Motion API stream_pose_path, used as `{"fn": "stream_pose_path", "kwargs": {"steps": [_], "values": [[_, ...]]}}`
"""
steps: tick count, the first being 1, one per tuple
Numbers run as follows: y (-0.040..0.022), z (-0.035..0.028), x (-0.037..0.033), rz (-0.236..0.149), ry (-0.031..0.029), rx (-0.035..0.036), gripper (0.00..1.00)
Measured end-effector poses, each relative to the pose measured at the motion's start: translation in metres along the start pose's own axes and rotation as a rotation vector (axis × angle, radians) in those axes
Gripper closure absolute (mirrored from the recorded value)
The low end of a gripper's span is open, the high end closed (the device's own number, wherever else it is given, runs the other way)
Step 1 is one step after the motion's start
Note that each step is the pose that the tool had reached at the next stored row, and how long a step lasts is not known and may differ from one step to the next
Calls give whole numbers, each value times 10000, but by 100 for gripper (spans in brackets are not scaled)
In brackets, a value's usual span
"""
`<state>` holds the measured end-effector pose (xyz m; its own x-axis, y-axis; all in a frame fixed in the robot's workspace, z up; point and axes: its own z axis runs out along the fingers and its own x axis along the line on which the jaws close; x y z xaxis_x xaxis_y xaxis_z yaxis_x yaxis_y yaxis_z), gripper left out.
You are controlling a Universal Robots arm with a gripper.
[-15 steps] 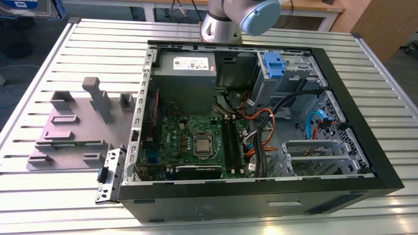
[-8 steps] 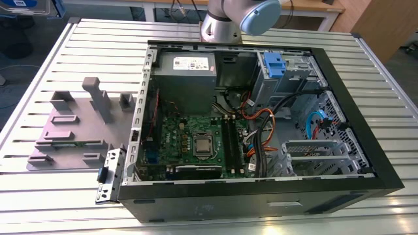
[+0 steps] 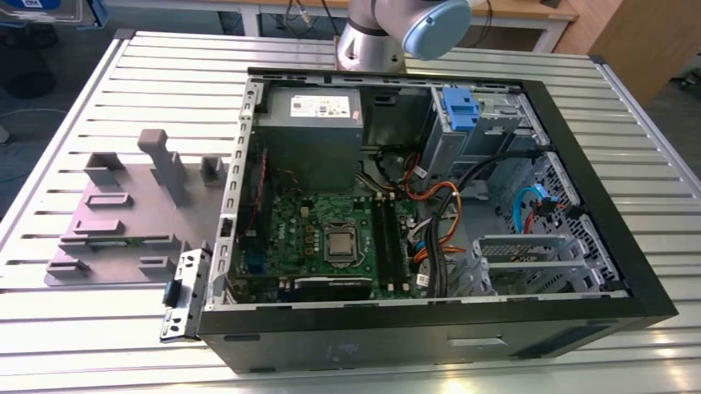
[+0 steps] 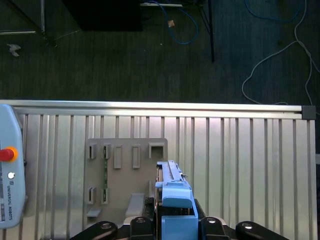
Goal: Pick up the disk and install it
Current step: 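Pick up the disk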
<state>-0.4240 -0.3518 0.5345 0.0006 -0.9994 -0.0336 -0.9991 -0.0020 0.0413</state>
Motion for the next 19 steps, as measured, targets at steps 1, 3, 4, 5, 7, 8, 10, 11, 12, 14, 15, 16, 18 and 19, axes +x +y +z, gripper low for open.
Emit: {"fn": "stream_pose_path", "kwargs": {"steps": [1,3,4,5,7,8,10,11,12,14,15,16,18,19], "values": [[0,-3,0,0,1,0,63],[1,-10,0,0,3,0,63],[1,-14,0,0,4,0,63],[1,-17,-1,0,4,0,63],[1,-24,-1,1,6,0,63],[1,-27,-1,0,7,0,63],[1,-35,-1,0,9,0,63],[1,-38,-1,0,10,0,63],[2,-42,-1,1,11,0,63],[2,-48,-2,1,12,0,63],[2,-51,-2,1,13,0,63],[2,-55,-2,1,14,0,63],[3,-62,-2,1,15,0,63],[3,-66,-2,1,17,0,63]]}}
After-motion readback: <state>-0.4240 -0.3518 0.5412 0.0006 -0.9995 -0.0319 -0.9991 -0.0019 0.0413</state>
